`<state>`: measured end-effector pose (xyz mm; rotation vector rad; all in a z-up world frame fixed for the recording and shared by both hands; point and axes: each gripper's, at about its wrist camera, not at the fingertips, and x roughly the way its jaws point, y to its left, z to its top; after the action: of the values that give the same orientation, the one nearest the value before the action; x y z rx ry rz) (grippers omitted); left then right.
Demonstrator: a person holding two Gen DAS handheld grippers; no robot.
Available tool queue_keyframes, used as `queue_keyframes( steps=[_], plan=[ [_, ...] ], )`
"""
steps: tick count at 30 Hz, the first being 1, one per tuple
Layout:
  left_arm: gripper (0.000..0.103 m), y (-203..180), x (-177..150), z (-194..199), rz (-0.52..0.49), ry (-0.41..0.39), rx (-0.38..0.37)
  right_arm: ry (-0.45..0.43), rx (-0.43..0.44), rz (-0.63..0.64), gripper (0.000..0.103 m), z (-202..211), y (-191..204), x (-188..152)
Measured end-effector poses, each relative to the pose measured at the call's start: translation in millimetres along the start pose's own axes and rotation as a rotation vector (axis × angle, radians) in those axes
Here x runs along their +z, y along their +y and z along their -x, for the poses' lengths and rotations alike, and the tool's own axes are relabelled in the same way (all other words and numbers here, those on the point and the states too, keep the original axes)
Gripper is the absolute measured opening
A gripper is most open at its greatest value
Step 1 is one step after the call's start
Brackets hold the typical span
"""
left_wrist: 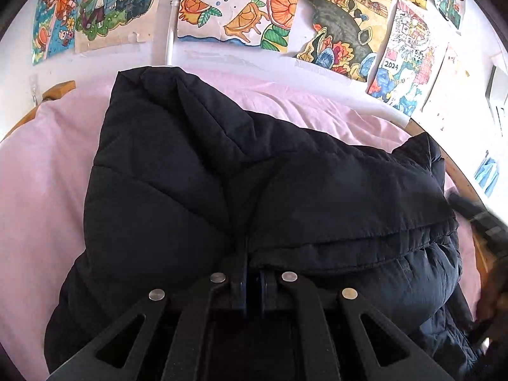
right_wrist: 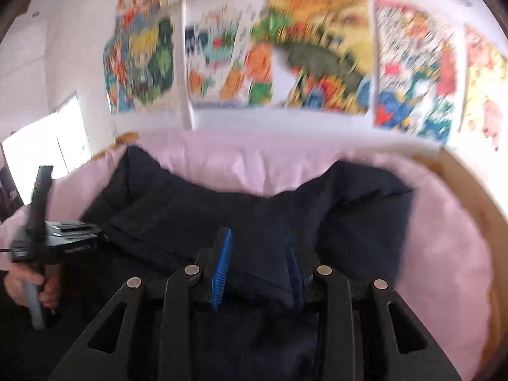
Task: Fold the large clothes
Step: 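Fold the hem up toward the collar with both tools, then open both tools to release the folded hem onto the jacket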
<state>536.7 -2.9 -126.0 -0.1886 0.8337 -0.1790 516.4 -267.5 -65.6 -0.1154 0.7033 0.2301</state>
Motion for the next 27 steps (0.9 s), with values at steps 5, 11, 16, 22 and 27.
queue_keyframes(
  steps=[5, 11, 16, 22, 27],
  plan=[
    [0.015, -1.7, 3.5, 3.6, -0.009, 0.007, -0.006, 0.082, -0.072, 0.101, 0.031, -43.0, 16.5, -25.5],
    [0.018, 3.9, -4.0, 50.7, 0.047, -0.029, -0.069, 0.080, -0.067, 0.098, 0.031, -44.8, 17.6, -30.5],
    [0.019, -20.4, 12.9, 69.1, -0.058, -0.113, -0.090, 0.056, -0.066, 0.083, 0.031, -43.3, 12.3, -37.8],
    [0.052, -53.6, 36.7, 2.1, -0.179, -0.023, -0.023, 0.031, -0.073, 0.080, 0.031, -42.7, 12.0, -43.8],
    [0.056, -35.0, 23.1, -32.2, -0.153, 0.051, 0.017, 0.035, -0.066, 0.079, 0.031, -45.5, 11.2, -46.2]
  ],
)
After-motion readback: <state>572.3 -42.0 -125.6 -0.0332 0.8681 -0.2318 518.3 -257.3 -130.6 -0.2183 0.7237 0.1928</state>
